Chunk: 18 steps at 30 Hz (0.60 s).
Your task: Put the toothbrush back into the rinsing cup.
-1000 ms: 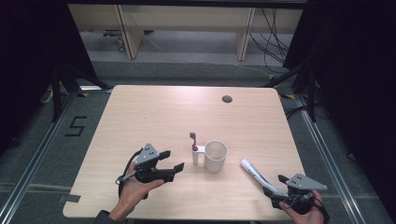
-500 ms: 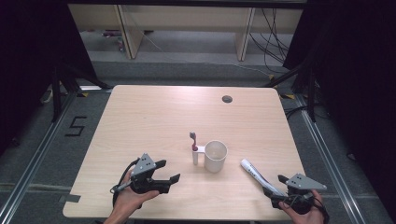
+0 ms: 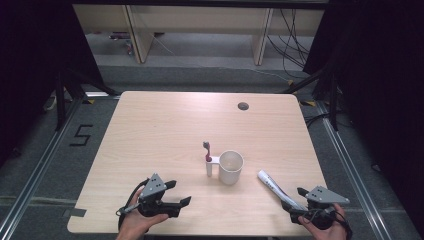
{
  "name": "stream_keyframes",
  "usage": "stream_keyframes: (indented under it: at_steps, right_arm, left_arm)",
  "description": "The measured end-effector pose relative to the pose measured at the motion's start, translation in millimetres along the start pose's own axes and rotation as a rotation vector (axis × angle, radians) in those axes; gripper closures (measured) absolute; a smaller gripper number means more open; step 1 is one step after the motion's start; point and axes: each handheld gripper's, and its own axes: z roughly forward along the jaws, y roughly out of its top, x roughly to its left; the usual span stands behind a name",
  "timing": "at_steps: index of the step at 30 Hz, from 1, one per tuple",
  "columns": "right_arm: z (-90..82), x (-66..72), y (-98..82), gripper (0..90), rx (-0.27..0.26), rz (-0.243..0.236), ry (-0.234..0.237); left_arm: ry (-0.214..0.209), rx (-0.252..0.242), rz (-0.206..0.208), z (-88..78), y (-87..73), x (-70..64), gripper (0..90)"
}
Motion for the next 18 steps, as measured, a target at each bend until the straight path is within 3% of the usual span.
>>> stream_keyframes:
  at_steps: [6,7,8,12,15,16,17,18]
  right_arm:
    - [0.1,-0.5,-0.2,25.3,0.003,0.0,0.0]
    - [-0.3,2.5,-0.5,25.2,0.017,0.042,0.011]
    - [-0.3,2.5,-0.6,25.2,0.017,0.043,0.012]
    - [-0.2,2.3,-0.6,25.2,0.017,0.04,0.016]
    - [0.6,-1.3,-0.8,25.3,0.007,0.002,0.008]
    - [0.3,-1.6,-1.1,25.2,0.006,0.0,0.01]
    - [0.5,0.8,-1.7,25.3,0.009,0.036,0.019]
    - [1.2,-1.5,-1.5,25.3,0.002,0.015,0.027]
  left_arm:
    - [-0.007,0.024,0.006,-3.6,-8.4,-3.5,21.7]
    - [0.0,0.031,0.007,-5.1,-9.4,-4.4,21.7]
    - [-0.006,0.026,0.008,-5.5,-10.6,-4.5,21.7]
    - [-0.007,0.032,0.0,-9.5,-14.6,-5.5,21.4]
    - [-0.006,0.033,-0.001,-12.8,-17.4,-5.5,21.2]
    - [0.005,0.043,-0.007,-14.8,-17.8,-6.4,21.2]
    - [-0.001,0.031,-0.012,-14.8,-18.9,-6.3,21.2]
    - [-0.002,0.039,-0.011,-16.5,-19.6,-6.1,21.1]
